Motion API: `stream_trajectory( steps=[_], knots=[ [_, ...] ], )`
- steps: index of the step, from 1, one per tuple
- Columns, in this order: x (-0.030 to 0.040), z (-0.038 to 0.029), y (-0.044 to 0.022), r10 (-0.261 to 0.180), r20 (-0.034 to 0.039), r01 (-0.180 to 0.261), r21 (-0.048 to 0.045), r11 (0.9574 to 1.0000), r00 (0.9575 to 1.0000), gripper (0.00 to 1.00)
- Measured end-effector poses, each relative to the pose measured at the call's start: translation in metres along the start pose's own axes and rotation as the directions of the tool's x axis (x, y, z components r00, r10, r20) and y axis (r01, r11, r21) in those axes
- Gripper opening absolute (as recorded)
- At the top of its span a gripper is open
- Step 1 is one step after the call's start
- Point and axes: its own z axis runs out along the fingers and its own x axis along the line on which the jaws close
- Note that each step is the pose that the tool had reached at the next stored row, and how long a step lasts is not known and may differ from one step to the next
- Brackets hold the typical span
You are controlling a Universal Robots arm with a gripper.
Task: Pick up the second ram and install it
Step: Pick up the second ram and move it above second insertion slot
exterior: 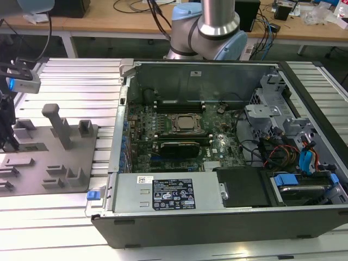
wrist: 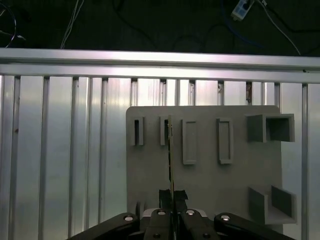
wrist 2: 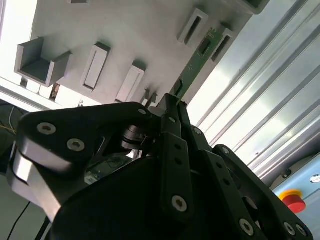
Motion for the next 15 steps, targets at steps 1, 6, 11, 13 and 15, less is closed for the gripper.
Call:
stream_trajectory(
  steps=[1, 6, 11, 13, 15],
  knots=[
    [0.0000, -0.0036, 0.0002, 0.000, 0.0000, 0.000, 0.0000, 1.0000, 1.0000, 0.13],
    [-0.0001, -0.0219, 0.0010, 0.000, 0.0000, 0.000, 0.0000, 1.0000, 1.0000, 0.13],
    [-0.0003, -0.0362, 0.0016, 0.000, -0.0001, 0.000, 0.0000, 1.0000, 1.0000, 0.13],
    [-0.0003, -0.0465, 0.0021, 0.000, 0.0000, 0.000, 0.0000, 1.0000, 1.0000, 0.13],
    [-0.0004, -0.0552, 0.0024, 0.000, 0.0000, 0.000, 0.0000, 1.0000, 1.0000, 0.13]
  ],
)
